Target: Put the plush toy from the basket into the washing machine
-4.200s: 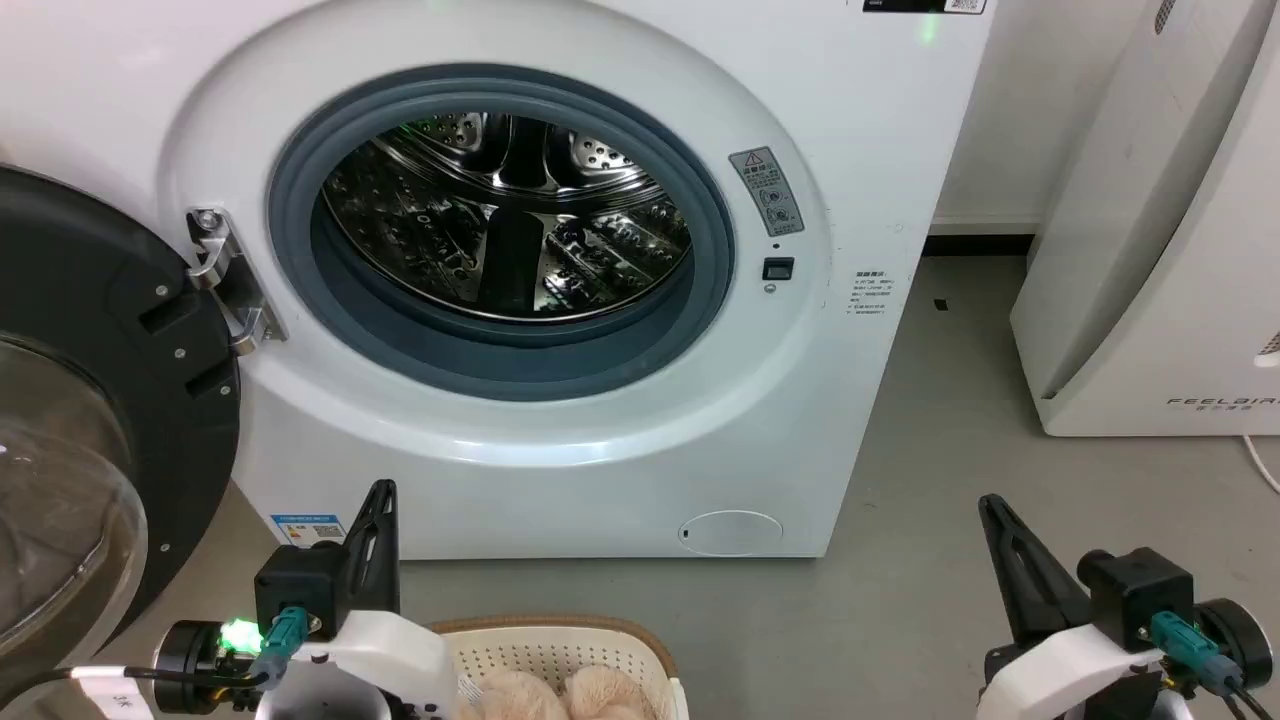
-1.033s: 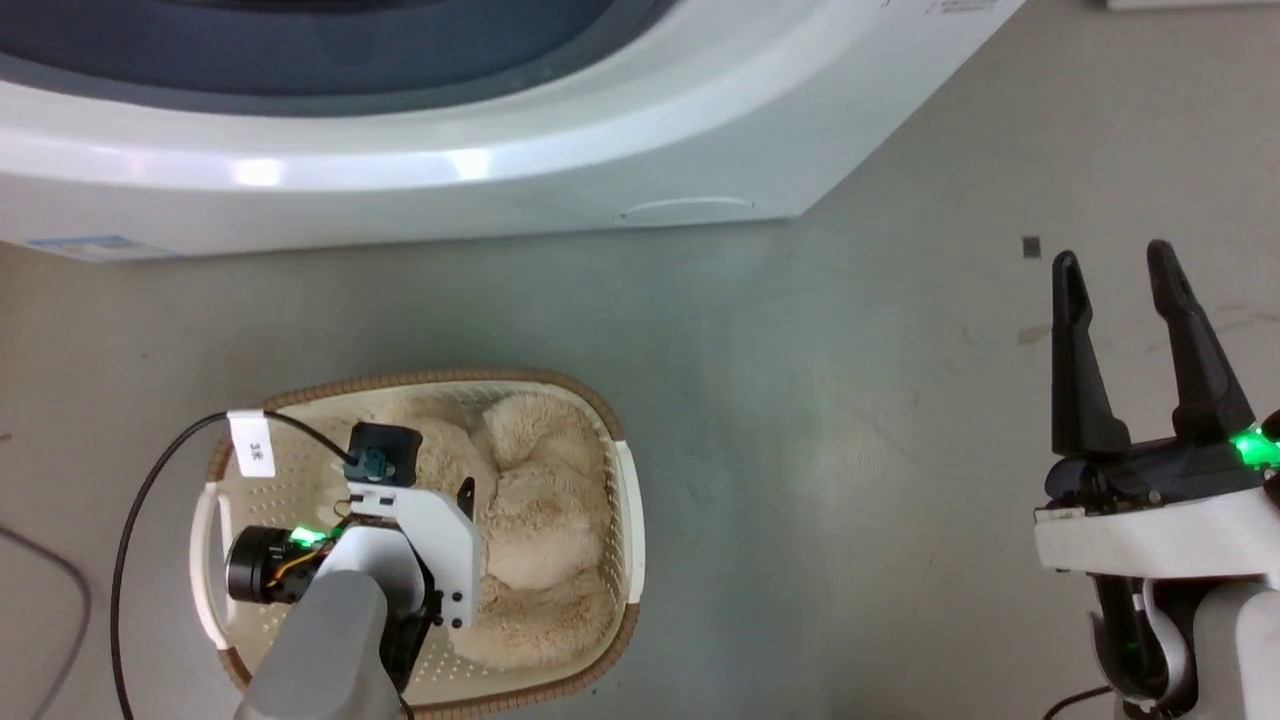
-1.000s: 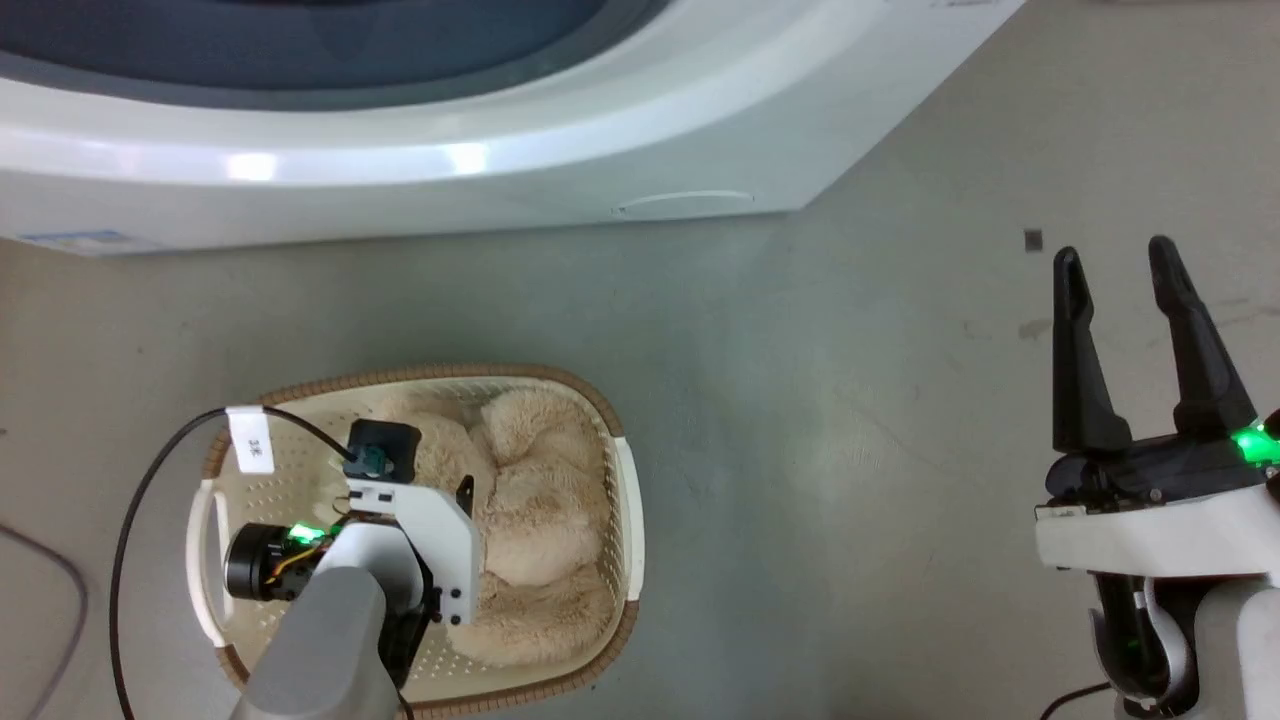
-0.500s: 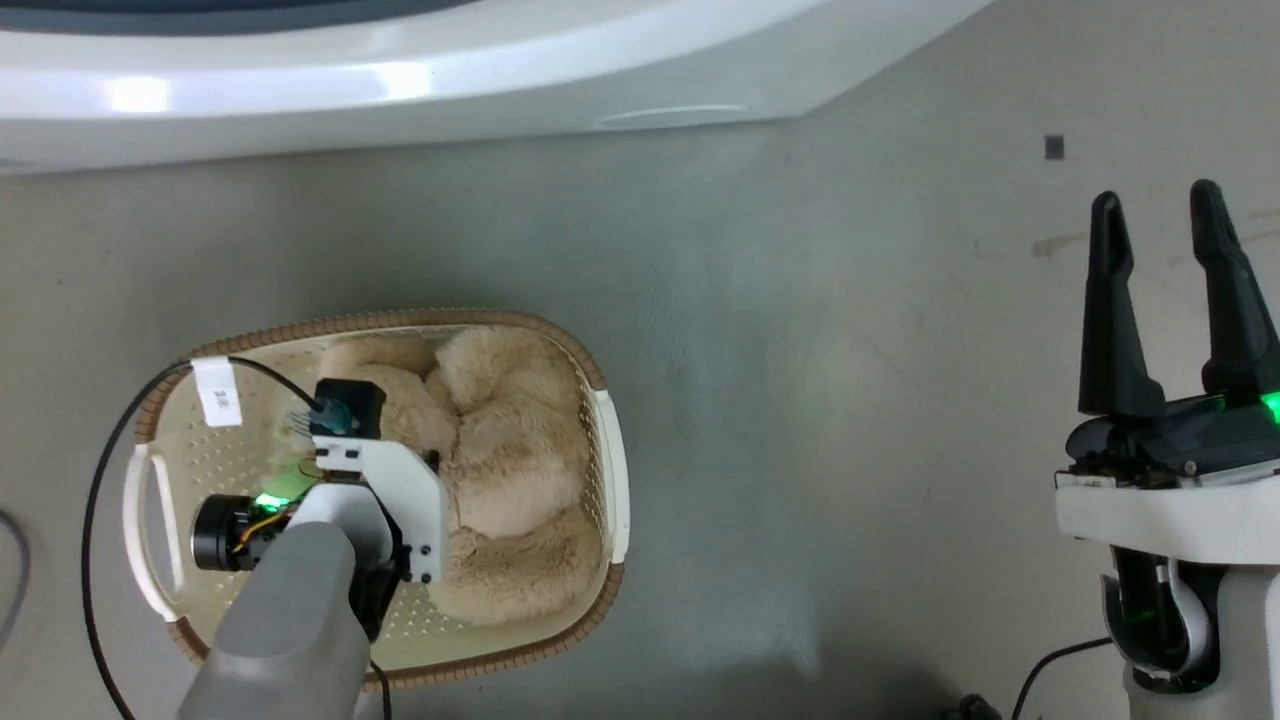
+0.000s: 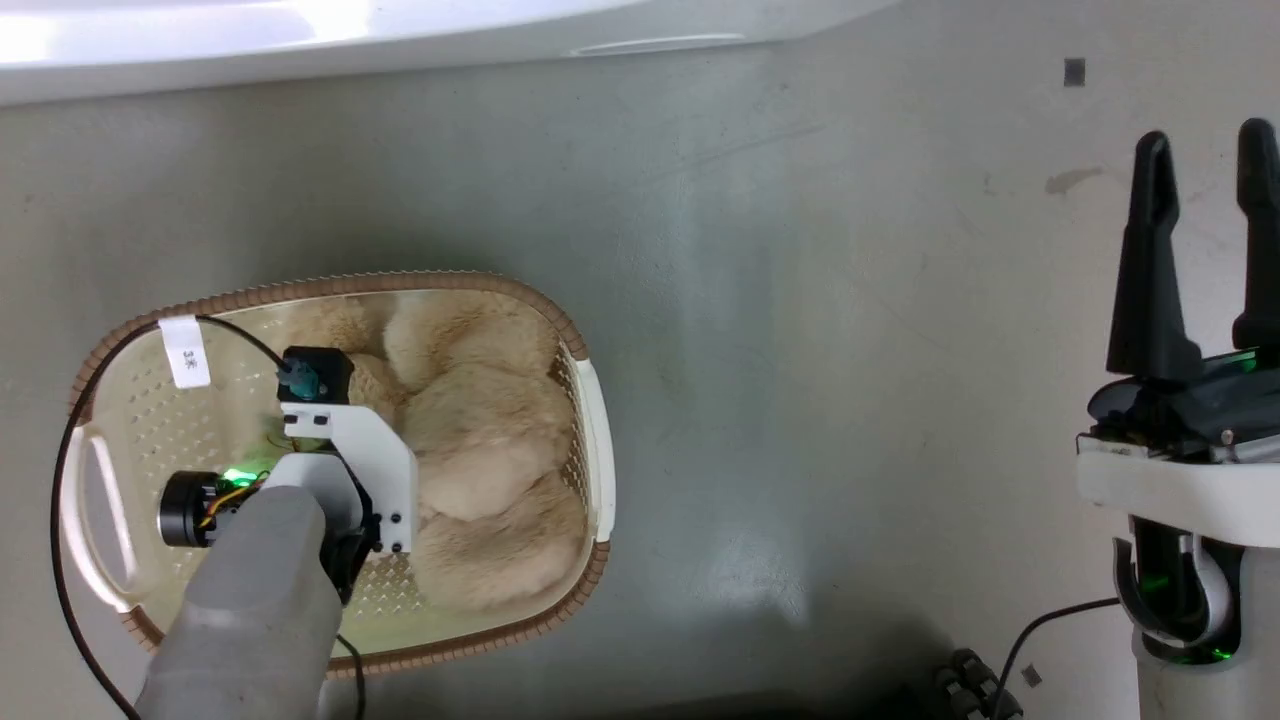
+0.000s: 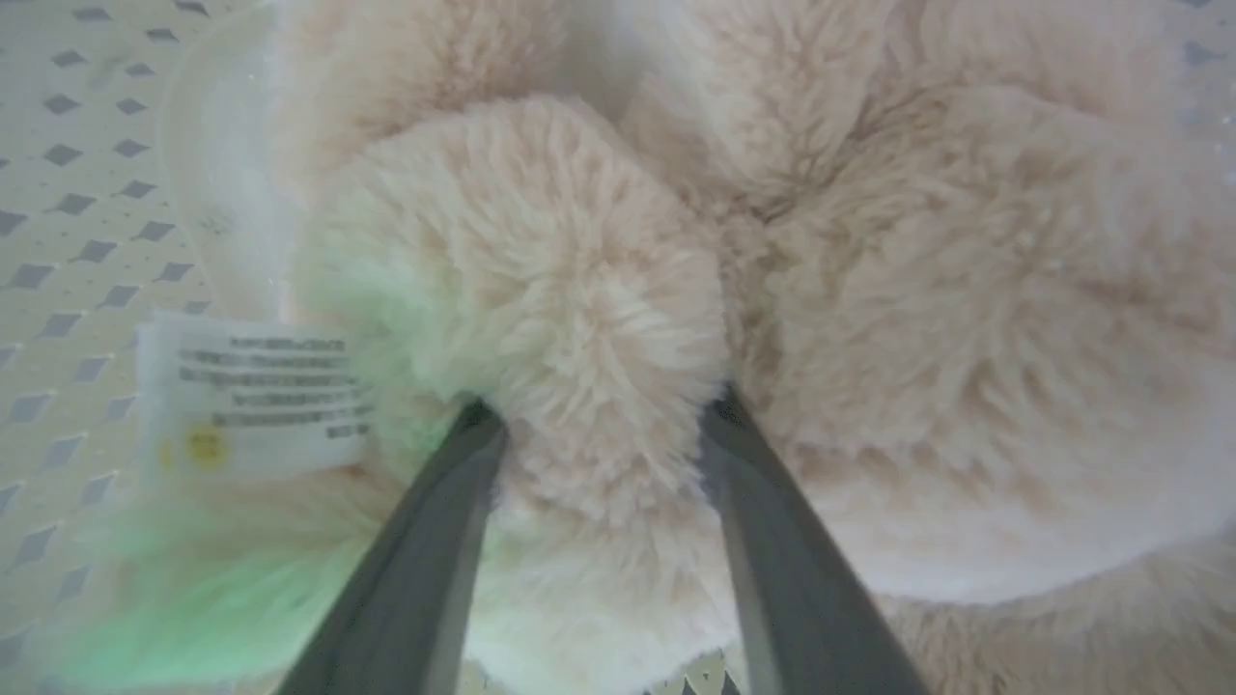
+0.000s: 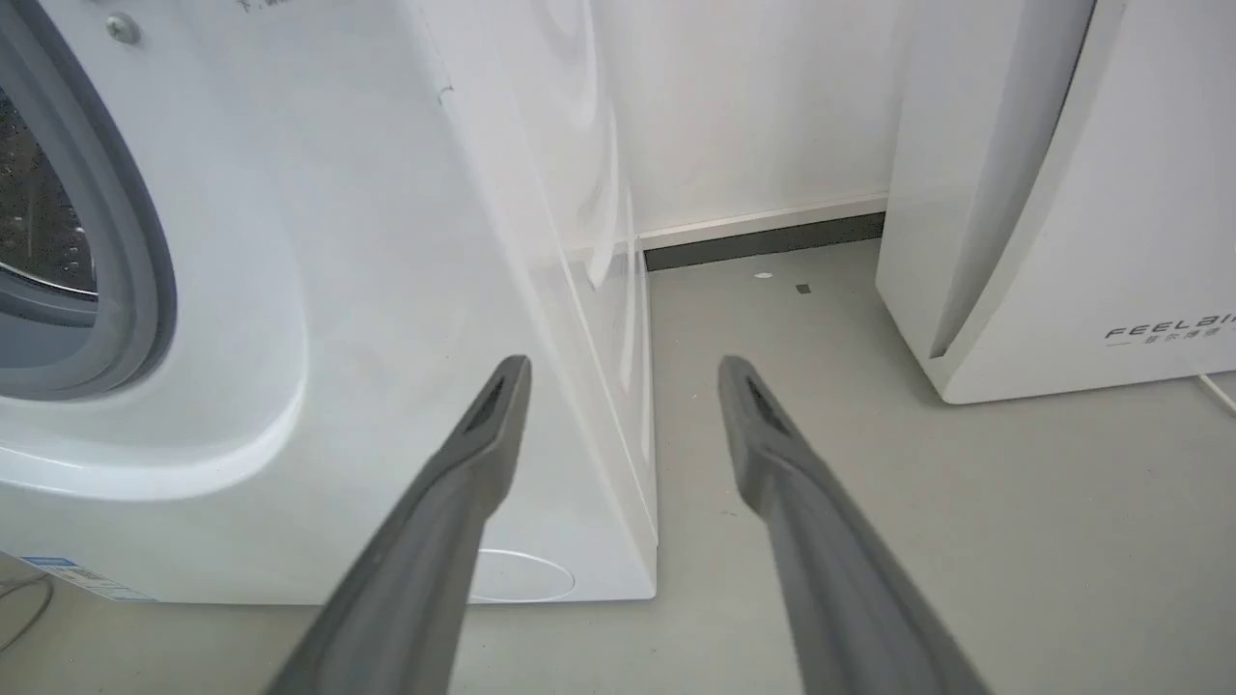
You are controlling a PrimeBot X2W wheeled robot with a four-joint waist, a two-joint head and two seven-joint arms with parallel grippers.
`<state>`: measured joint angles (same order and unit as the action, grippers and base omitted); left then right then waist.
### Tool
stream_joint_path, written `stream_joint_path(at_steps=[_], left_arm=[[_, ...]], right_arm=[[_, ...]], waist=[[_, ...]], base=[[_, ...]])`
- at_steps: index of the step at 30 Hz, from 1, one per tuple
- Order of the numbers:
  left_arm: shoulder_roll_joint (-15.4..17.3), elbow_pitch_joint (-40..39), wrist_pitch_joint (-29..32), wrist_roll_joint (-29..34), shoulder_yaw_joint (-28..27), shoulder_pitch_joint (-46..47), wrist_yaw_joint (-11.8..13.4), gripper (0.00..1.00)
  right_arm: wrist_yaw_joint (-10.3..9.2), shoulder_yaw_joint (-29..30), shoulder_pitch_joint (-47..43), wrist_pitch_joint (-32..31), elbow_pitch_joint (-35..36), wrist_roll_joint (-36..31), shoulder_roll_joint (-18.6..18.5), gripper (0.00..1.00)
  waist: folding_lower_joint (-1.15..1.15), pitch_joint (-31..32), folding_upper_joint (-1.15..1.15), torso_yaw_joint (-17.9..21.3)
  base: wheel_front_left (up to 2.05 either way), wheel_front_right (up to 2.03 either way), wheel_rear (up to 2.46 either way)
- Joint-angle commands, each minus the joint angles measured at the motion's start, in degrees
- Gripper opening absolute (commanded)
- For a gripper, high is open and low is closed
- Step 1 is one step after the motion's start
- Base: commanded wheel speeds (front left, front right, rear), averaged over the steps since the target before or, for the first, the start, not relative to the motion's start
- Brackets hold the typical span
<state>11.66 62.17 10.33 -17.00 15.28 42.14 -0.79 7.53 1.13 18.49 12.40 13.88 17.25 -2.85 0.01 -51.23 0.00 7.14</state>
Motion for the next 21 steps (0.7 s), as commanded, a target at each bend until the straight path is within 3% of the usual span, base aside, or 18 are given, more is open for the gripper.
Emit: stream_joint_path(at_steps=[1, 13, 21], left_arm=[[0.18, 2.23, 0.70, -0.53, 0.82, 1.26, -0.53, 0.00], [0.59, 9.28, -1.39, -3.11, 3.45, 4.28, -1.97, 0.00], [-0.59, 11.79, -4.99, -4.29, 4.97, 2.01, -3.34, 0.00]], right_arm=[[-0.04, 0.12, 1.50, 0.67, 0.72, 0.89, -0.02, 1.00], [-0.04, -0.01, 2.71, 2.09, 0.17, 2.78, -0.02, 1.00], [-0.04, 0.09, 0.20, 2.60, -2.88, 2.67, -0.03, 1.00]], waist=[[-0.01, -0.44, 0.00, 0.28], [-0.01, 0.77, 0.00, 1.34], [-0.01, 8.56, 0.00, 0.72]], base=[[0.00, 0.00, 0.00], [0.00, 0.00, 0.00], [0.00, 0.00, 0.00]])
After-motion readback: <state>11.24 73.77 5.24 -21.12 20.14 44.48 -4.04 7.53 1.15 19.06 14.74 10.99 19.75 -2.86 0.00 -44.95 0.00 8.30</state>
